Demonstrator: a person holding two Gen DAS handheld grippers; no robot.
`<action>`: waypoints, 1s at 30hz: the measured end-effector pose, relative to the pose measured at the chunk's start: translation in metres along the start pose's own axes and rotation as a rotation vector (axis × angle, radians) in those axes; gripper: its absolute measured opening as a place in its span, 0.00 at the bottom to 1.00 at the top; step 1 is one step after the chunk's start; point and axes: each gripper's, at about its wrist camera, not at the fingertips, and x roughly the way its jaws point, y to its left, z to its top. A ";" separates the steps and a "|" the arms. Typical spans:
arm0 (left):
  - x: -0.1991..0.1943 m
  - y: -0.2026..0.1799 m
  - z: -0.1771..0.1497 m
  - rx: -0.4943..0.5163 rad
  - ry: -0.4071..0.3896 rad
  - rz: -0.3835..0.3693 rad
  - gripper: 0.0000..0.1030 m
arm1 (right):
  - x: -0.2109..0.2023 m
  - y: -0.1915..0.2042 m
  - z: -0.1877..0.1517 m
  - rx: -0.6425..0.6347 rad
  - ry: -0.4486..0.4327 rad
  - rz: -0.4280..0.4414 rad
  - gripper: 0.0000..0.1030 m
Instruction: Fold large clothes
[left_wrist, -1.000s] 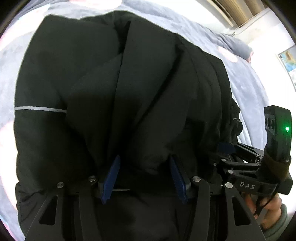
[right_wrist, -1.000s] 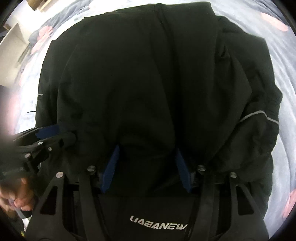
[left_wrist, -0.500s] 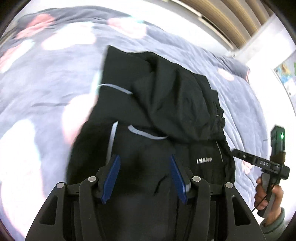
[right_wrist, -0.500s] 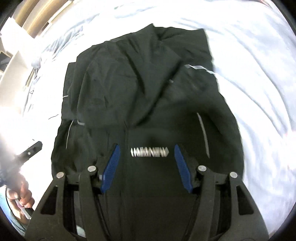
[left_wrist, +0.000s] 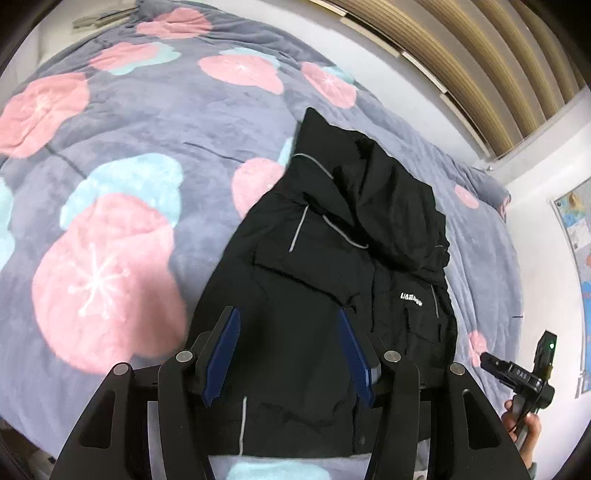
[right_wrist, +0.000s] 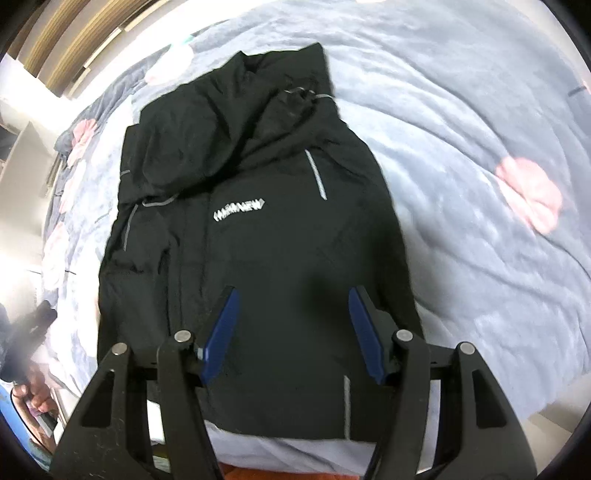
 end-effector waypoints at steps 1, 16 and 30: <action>-0.002 0.002 -0.004 -0.004 0.001 0.002 0.55 | 0.000 -0.004 -0.004 0.004 0.006 -0.004 0.58; 0.032 0.047 -0.062 -0.118 0.153 0.071 0.55 | 0.022 -0.074 -0.062 0.128 0.136 -0.093 0.59; 0.062 0.099 -0.084 -0.295 0.252 0.035 0.55 | 0.052 -0.102 -0.097 0.174 0.229 -0.119 0.66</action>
